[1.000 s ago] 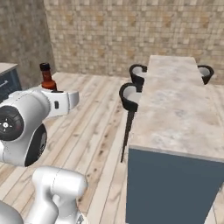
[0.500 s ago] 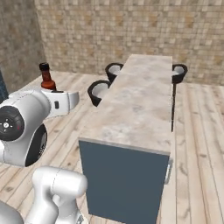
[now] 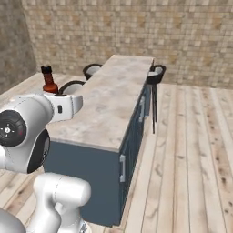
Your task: Take 2 condiments from the cabinet and move them on the counter near the stove.Make sure the condiments are lined up with each other, next to each other.
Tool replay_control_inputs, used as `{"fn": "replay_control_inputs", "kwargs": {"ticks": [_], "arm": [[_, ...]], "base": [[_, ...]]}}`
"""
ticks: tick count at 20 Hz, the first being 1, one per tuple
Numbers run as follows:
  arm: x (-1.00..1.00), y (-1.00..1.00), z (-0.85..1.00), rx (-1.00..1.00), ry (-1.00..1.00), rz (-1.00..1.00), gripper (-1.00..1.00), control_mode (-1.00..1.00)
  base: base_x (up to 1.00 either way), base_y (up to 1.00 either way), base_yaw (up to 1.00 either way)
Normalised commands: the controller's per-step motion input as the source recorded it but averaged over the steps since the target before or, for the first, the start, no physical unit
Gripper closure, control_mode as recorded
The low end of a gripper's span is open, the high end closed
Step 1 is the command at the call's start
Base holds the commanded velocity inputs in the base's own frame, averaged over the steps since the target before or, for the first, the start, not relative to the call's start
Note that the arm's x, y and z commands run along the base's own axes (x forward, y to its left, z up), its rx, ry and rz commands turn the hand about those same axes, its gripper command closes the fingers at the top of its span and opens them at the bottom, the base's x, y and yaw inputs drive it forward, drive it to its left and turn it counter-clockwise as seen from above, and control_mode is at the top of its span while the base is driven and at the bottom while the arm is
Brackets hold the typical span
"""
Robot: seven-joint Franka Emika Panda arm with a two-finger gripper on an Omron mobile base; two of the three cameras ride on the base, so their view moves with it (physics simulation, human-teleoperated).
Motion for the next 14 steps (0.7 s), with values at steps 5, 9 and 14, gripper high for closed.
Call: {"fn": "replay_control_inputs", "kwargs": {"ticks": [5, 9, 14], "arm": [[0.00, 0.00, 0.00, 0.00, 0.00, 0.00, 1.00, 1.00], [0.00, 0.00, 0.00, 0.00, 0.00, 0.00, 1.00, 1.00], [0.00, 0.00, 0.00, 0.00, 0.00, 0.00, 1.00, 1.00]], "base": [[0.35, -0.76, 0.00], [0.40, -0.68, 0.00], [0.52, -0.63, -0.02]]}}
